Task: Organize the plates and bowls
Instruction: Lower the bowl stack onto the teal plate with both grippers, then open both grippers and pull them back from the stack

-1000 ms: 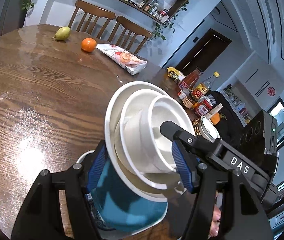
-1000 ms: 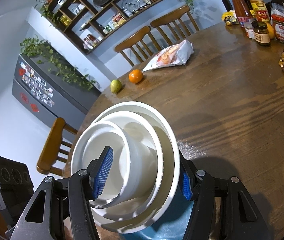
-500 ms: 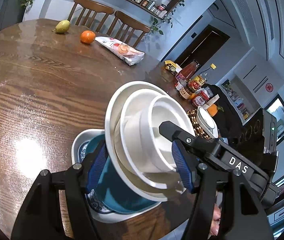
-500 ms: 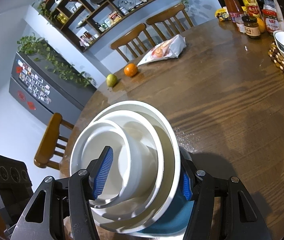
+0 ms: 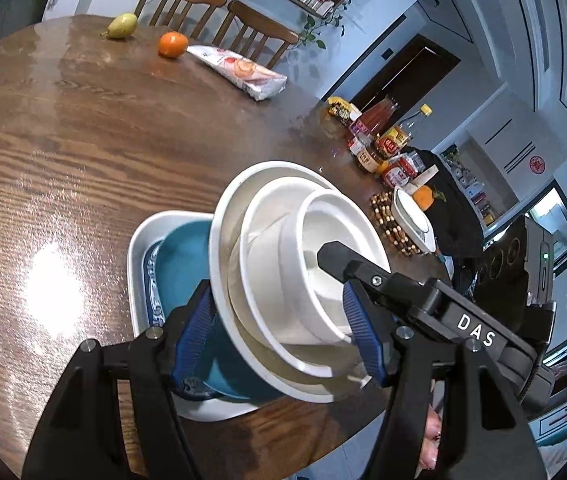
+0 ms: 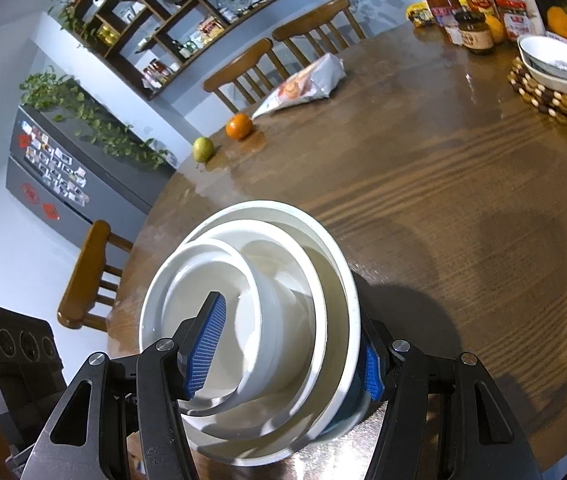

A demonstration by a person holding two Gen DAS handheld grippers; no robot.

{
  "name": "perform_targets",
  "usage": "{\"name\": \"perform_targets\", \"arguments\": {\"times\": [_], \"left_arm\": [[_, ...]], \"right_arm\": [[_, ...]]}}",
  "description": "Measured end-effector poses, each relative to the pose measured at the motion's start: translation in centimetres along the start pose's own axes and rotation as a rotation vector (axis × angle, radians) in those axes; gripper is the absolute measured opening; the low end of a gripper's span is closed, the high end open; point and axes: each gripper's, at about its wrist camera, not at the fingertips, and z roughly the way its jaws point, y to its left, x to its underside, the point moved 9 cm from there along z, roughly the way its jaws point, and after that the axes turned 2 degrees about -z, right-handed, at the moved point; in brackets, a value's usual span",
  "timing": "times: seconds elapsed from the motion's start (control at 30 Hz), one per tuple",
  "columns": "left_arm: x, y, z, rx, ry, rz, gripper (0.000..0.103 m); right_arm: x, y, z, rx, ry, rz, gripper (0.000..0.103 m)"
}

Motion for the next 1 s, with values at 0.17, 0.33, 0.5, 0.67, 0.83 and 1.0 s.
{"name": "perform_targets", "arguments": {"times": [0.17, 0.33, 0.5, 0.67, 0.83, 1.0], "left_arm": [[0.5, 0.4, 0.7, -0.004, 0.035, -0.013, 0.063], [0.7, 0.9, 1.4, -0.009, 0.056, -0.028, 0.064], [0.7, 1.2, 1.3, 0.000, 0.060, -0.035, 0.065], [-0.1, 0.7, -0.1, -0.016, -0.025, 0.023, 0.084], [-0.8, 0.7, -1.6, -0.075, -0.092, 0.077, 0.094], [-0.9, 0.7, -2.5, -0.146, -0.134, 0.151, 0.102]], "right_arm": [[0.5, -0.6, 0.4, 0.010, 0.017, 0.010, 0.062], [0.9, -1.1, 1.0, 0.017, 0.041, 0.014, 0.062], [0.9, -1.0, 1.1, 0.020, 0.040, 0.001, 0.062], [0.2, -0.7, 0.2, 0.053, -0.017, -0.043, 0.079], [-0.3, -0.1, -1.3, 0.072, -0.073, -0.093, 0.082], [-0.8, 0.0, -3.4, 0.111, -0.146, -0.150, 0.087]]}}
